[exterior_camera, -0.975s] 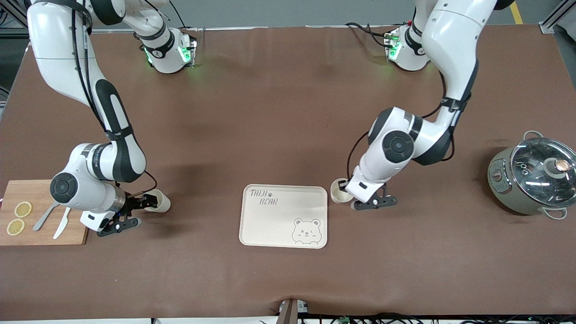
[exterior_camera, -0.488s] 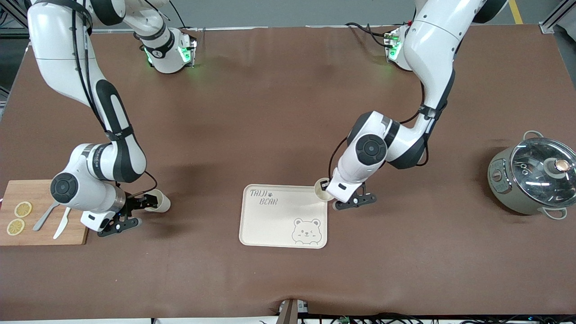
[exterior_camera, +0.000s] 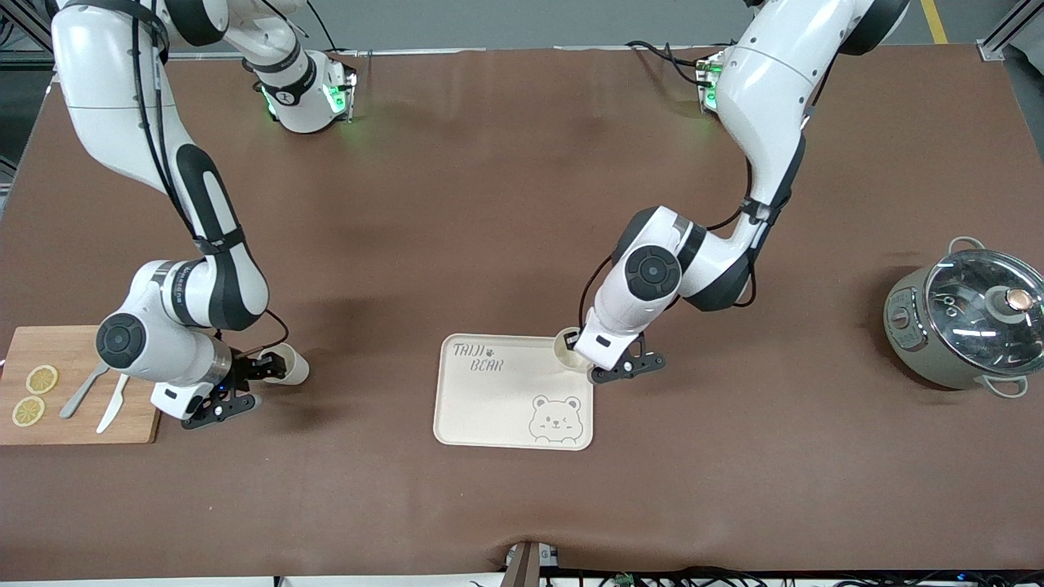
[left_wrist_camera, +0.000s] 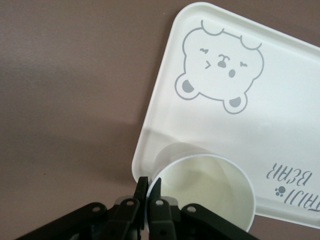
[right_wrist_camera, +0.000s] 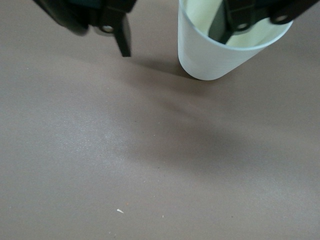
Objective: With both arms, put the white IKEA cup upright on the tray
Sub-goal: 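Lower the cup onto the tray with the left gripper while the right lifts, then carry the white cup with the right gripper onto the tray beside the other, then open the left gripper and withdraw it while the right gripper lowers its cup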
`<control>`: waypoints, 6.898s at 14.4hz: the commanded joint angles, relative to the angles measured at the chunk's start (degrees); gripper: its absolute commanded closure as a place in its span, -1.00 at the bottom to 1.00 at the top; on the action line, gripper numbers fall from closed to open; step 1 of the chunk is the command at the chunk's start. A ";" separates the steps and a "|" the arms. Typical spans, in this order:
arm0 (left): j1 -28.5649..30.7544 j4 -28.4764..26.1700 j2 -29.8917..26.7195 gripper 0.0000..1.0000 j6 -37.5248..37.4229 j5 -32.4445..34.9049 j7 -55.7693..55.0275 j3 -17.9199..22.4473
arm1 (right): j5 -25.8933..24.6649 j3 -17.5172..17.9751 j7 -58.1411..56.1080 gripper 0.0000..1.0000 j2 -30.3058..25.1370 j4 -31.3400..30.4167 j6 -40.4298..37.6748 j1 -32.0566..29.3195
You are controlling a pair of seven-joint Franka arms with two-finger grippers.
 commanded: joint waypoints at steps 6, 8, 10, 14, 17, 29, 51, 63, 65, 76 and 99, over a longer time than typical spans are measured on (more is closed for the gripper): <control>-1.30 2.42 3.70 1.00 5.16 0.19 -0.97 0.94 | 0.93 0.12 -3.04 0.84 0.39 0.40 0.50 -0.07; -1.39 2.42 3.80 1.00 5.34 0.89 -0.97 1.03 | 0.93 0.12 -3.04 1.00 0.39 0.40 0.50 -0.07; -1.39 2.42 3.79 1.00 5.34 1.25 -0.97 0.94 | 0.93 0.12 -3.04 1.00 0.39 0.40 0.41 -0.24; -1.30 2.33 3.71 1.00 5.34 2.56 -1.05 1.03 | 1.63 0.12 -2.95 1.00 0.30 0.57 -0.03 -0.42; -1.65 2.33 3.80 1.00 5.34 3.18 -0.97 2.43 | 1.81 0.12 -2.87 1.00 0.04 0.83 -0.20 -0.51; -2.36 2.42 4.94 0.00 5.78 4.67 -0.17 3.40 | 7.70 0.12 9.59 1.00 -3.21 9.27 -14.53 0.89; -2.45 2.51 -2.00 -1.00 -5.81 5.38 -4.04 2.96 | 0.85 -0.15 72.10 1.00 -0.32 12.35 -2.41 26.65; 7.47 1.98 -13.34 -1.00 -22.60 4.68 11.24 2.79 | 0.31 -0.23 75.00 1.00 6.19 12.35 7.44 29.37; 9.85 1.72 -15.00 -1.00 -23.39 4.59 15.10 2.61 | 0.31 -0.23 75.36 1.00 6.89 12.35 8.41 29.55; 21.97 -5.84 -22.30 -1.00 -23.13 3.27 37.61 2.44 | 0.05 -0.32 76.59 1.00 8.65 12.17 11.57 30.34; 24.18 -6.56 -40.50 -1.00 -32.43 -1.48 38.76 3.14 | -2.76 -0.41 75.62 -1.00 6.37 12.09 9.74 29.46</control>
